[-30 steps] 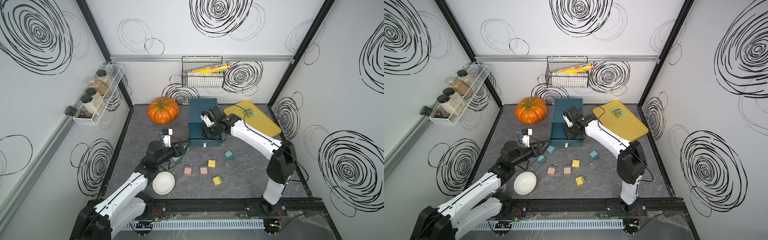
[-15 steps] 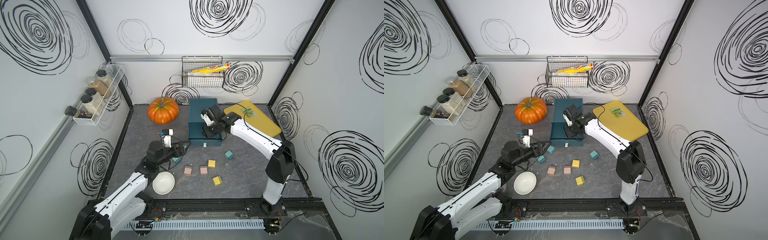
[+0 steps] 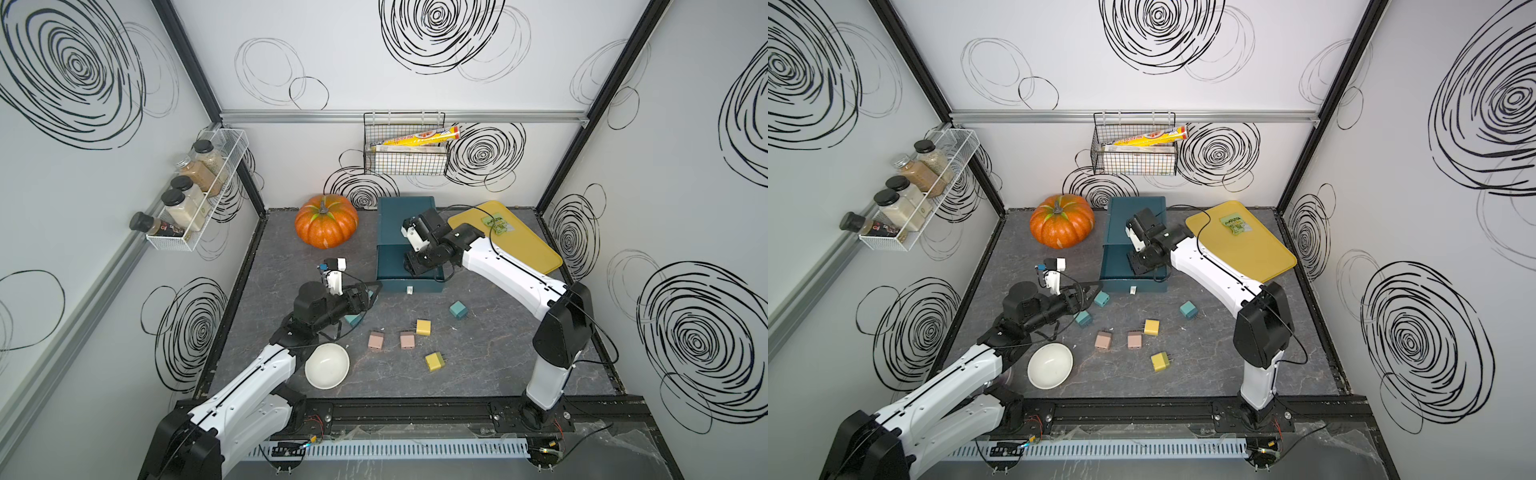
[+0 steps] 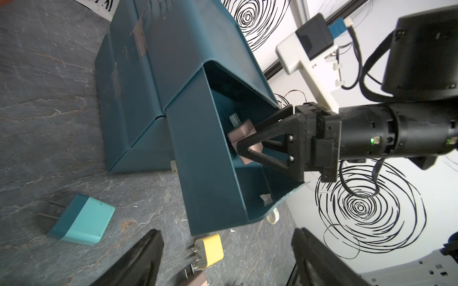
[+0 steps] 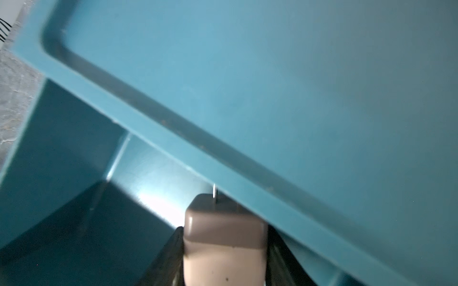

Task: Place the plugs into the drawer by color
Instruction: Place the plug in the drawer.

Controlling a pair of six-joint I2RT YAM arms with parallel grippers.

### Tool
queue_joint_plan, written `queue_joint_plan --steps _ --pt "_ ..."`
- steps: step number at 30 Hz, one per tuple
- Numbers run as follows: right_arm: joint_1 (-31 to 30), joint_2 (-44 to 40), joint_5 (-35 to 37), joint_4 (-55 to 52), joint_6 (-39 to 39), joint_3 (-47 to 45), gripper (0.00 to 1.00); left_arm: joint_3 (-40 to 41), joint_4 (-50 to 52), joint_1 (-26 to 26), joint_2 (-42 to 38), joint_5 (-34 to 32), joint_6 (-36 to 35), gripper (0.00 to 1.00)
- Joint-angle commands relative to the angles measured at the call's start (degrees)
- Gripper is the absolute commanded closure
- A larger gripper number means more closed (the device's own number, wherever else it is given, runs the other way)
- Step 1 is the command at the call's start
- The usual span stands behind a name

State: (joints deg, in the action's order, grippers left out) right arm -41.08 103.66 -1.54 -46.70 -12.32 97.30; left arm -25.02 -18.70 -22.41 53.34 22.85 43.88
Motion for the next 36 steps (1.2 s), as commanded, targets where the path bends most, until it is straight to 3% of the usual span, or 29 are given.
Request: queue_joint_plan --steps 1,4,11,14,18,23,29,32,36 --pt "-0.3 -3.0 -0.5 -0.2 0.4 2.7 0.44 -1.8 -0.5 -0.3 -0.9 -0.6 -1.1 0.10" --pt "-0.3 -3.2 -0.1 -0.9 0.7 3.7 0.39 -2.0 0.0 -0.3 -1.0 -0.8 -1.1 0.07" --pt "-0.3 -7.4 -1.7 0.6 0.7 2.9 0.39 -2.8 4.1 -0.3 -2.1 -2.9 -1.8 0.07" --pt "-0.2 -11.1 -1.6 2.8 1.0 0.5 0.39 -4.7 11.1 -1.8 -3.1 -6.7 -4.0 0.13" --pt "-0.2 -19.6 -3.9 6.5 2.2 -5.5 0.40 -9.2 26.6 -11.6 -7.0 -21.7 -6.8 0.14" --pt "-0.1 -34.5 -2.6 15.1 1.6 -19.5 0.36 -12.1 39.3 -20.4 -6.4 -26.5 -5.2 0.17" --pt "-0.1 -45.0 -3.8 25.4 0.8 -36.5 0.37 -10.7 46.6 -32.9 -2.8 -38.6 0.4 0.12" --pt "-0.1 -48.1 -5.8 29.0 1.0 -41.6 0.38 -9.8 46.0 -34.5 2.5 -39.5 1.5 0.08" --pt "-0.1 -53.1 -3.0 30.8 1.2 -46.5 0.36 -8.2 42.9 -35.2 10.2 -40.0 1.1 0.08"
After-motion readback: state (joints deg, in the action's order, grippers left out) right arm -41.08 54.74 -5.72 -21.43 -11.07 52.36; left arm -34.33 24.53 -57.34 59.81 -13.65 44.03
